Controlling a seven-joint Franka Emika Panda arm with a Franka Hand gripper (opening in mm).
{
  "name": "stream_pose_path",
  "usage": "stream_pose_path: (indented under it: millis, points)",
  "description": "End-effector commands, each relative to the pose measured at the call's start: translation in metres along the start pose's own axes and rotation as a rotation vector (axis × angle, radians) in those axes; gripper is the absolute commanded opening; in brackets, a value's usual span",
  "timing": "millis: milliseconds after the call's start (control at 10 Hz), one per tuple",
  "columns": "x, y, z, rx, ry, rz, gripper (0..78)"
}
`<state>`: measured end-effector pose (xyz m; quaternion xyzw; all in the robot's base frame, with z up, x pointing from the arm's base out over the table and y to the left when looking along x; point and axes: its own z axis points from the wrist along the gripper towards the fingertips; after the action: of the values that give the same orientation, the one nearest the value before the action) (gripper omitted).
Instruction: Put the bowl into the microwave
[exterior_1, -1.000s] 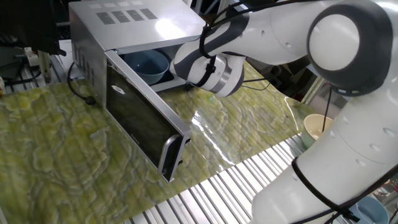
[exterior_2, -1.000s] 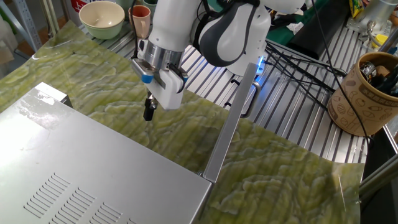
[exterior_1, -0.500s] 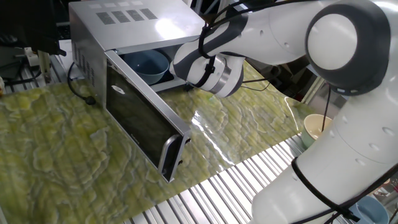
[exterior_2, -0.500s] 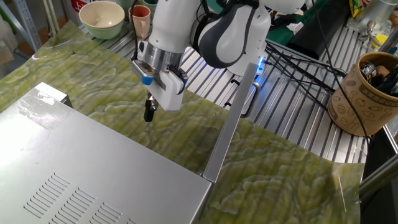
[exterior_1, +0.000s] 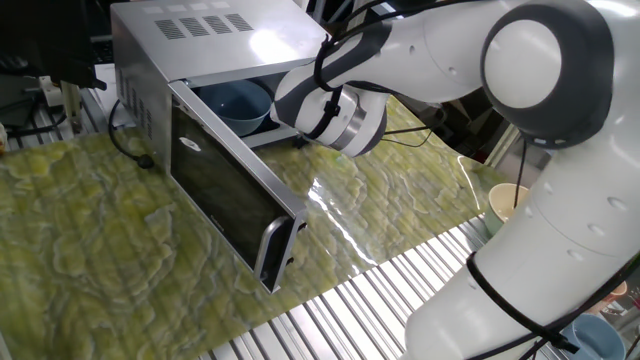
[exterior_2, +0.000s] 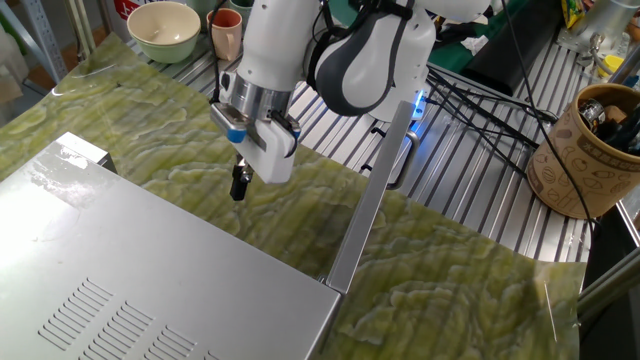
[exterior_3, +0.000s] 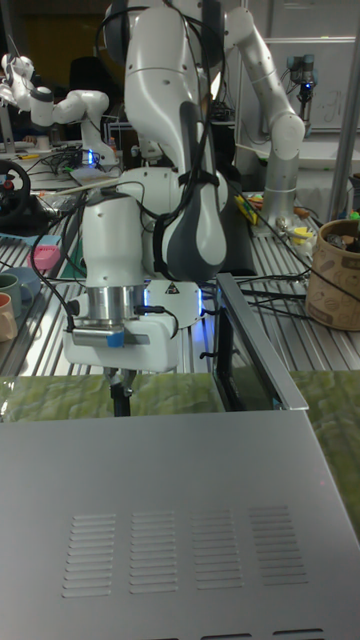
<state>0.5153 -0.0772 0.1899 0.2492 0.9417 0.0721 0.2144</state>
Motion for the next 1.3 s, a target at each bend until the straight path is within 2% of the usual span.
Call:
stream_pose_path:
  millis: [100,400,1300]
  points:
    - [-0.006,0.015,0.015,-0.007,-0.023,-0.081,1.1]
    - [-0.006,0.019,0.021,-0.011,-0.021,-0.118,1.1]
    - [-0.018,0.028,0.03,-0.031,-0.001,-0.09,1.1]
